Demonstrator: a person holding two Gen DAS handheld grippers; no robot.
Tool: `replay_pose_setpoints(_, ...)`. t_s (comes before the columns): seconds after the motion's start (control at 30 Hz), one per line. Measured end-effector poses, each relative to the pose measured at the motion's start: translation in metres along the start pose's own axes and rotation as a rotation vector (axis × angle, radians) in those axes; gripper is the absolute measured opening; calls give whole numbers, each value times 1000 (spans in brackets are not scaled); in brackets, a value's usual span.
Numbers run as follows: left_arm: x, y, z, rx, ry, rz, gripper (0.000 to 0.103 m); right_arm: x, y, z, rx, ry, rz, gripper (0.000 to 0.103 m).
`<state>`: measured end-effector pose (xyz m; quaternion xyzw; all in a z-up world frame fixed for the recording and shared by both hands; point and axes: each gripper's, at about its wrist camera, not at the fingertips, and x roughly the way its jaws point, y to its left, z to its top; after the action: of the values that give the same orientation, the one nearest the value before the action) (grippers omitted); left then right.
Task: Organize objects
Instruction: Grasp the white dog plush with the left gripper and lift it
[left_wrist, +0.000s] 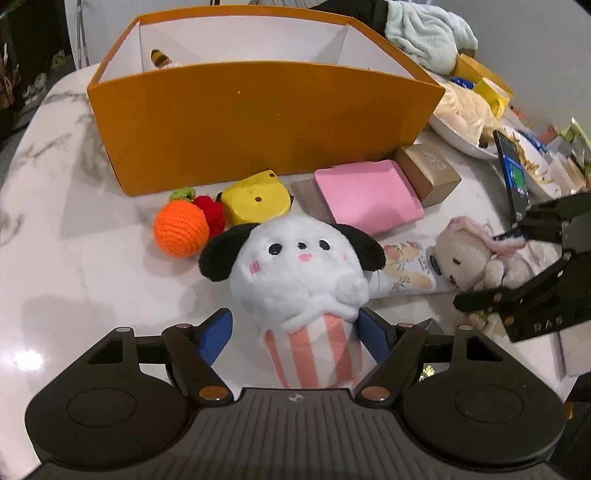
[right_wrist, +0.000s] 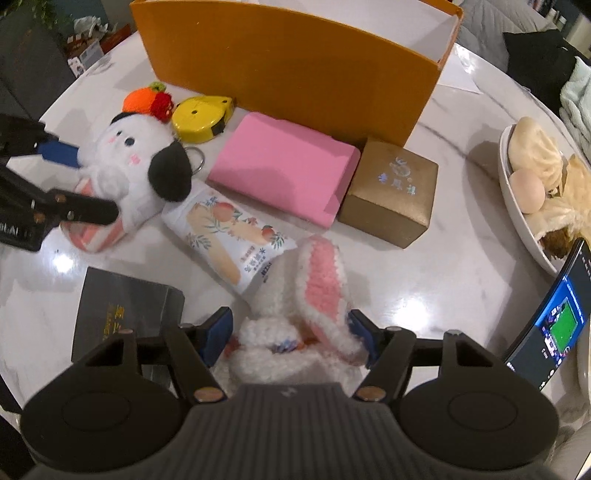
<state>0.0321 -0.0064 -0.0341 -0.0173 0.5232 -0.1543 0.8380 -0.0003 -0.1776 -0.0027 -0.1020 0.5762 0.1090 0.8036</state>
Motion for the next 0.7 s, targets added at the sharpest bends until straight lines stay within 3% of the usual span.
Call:
replay_pose_setpoints(0.27,15,-9,-6,32,-15,8,85,0,4,-4,-34,13,-16,71)
replay_pose_setpoints(0.53,19,-1,-8,-8,-24,-25,79,6,11,-7,-92,40,-46,75)
replay_pose_setpoints(0.7,13,0,-8,5,-27,-26,75,0,10,-7,-106,30,-44,65)
